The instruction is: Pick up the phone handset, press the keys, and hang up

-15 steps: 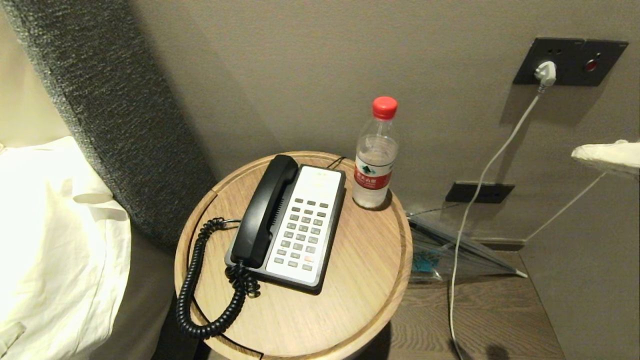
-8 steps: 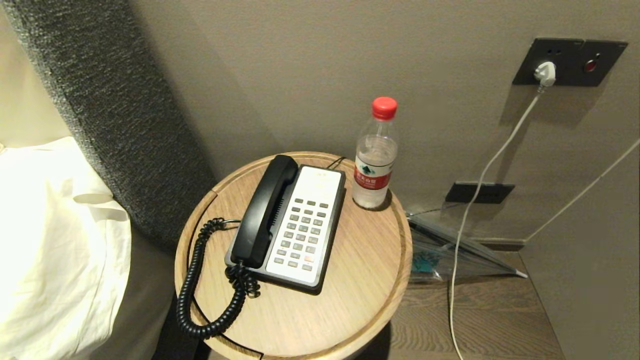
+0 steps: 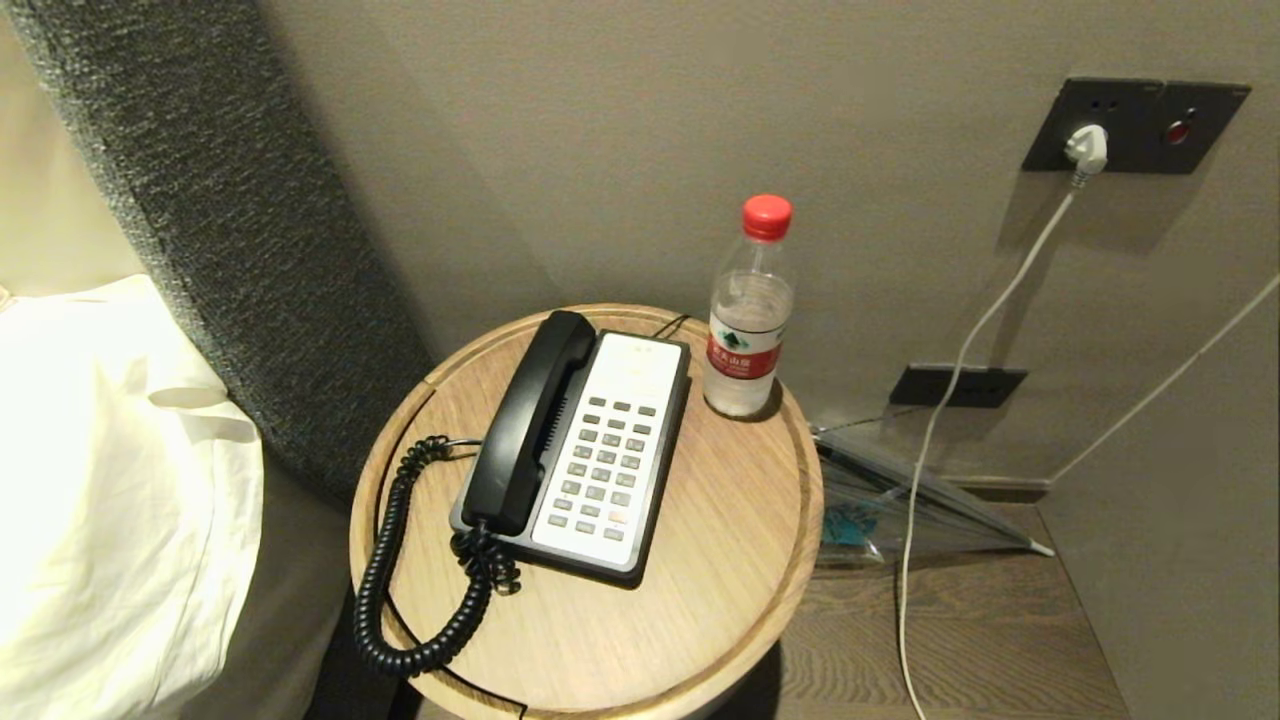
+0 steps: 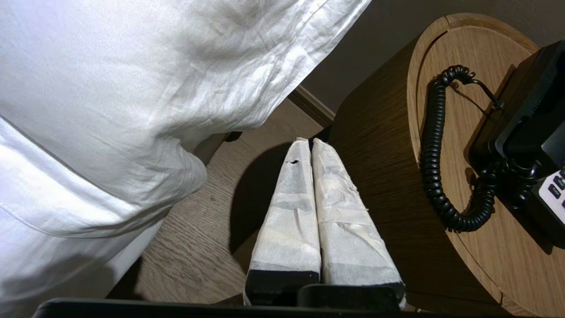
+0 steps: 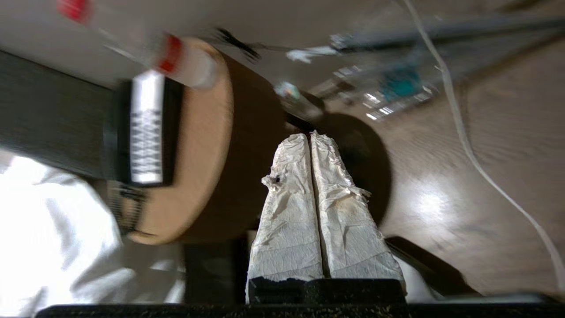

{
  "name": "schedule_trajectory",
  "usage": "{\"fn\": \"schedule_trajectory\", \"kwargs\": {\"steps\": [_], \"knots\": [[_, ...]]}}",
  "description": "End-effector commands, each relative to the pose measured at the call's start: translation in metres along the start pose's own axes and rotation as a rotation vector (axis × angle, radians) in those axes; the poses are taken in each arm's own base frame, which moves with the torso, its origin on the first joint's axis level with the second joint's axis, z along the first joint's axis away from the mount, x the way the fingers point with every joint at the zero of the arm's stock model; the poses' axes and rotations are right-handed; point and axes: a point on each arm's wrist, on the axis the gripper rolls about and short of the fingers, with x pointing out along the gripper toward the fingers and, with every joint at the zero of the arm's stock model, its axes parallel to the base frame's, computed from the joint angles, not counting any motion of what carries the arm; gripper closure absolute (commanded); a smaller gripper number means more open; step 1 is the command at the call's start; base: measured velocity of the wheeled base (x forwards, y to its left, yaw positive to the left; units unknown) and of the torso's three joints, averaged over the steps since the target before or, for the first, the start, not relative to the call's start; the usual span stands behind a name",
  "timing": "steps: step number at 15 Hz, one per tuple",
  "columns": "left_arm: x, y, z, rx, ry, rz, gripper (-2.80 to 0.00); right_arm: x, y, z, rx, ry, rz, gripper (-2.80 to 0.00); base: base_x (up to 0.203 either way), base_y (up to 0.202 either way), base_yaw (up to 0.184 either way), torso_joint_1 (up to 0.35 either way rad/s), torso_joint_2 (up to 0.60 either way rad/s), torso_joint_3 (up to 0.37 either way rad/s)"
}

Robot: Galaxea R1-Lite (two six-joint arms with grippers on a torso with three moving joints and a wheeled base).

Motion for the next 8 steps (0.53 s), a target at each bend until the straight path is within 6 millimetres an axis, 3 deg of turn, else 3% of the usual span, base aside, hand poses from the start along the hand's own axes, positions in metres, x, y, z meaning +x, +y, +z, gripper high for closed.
{"fn": "schedule_trajectory", "kwargs": {"steps": [1, 6, 8], "knots": [[0.000, 0.002, -0.003, -0.002, 0.000, 0.000, 0.00, 0.006, -0.013, -0.016, 0.015, 0.002, -0.038, 0.00, 0.000, 0.000, 0.000, 0.000, 0.00, 0.000], [-0.002, 0.001, 0.000, 0.036, -0.016, -0.004, 0.00, 0.033, -0.022, -0.027, 0.286, -0.152, -0.030, 0.00, 0.000, 0.000, 0.000, 0.000, 0.00, 0.000], [-0.002, 0.000, 0.001, 0.041, -0.023, -0.005, 0.00, 0.032, -0.018, -0.023, 0.331, -0.234, -0.041, 0.00, 0.000, 0.000, 0.000, 0.000, 0.00, 0.000]]}}
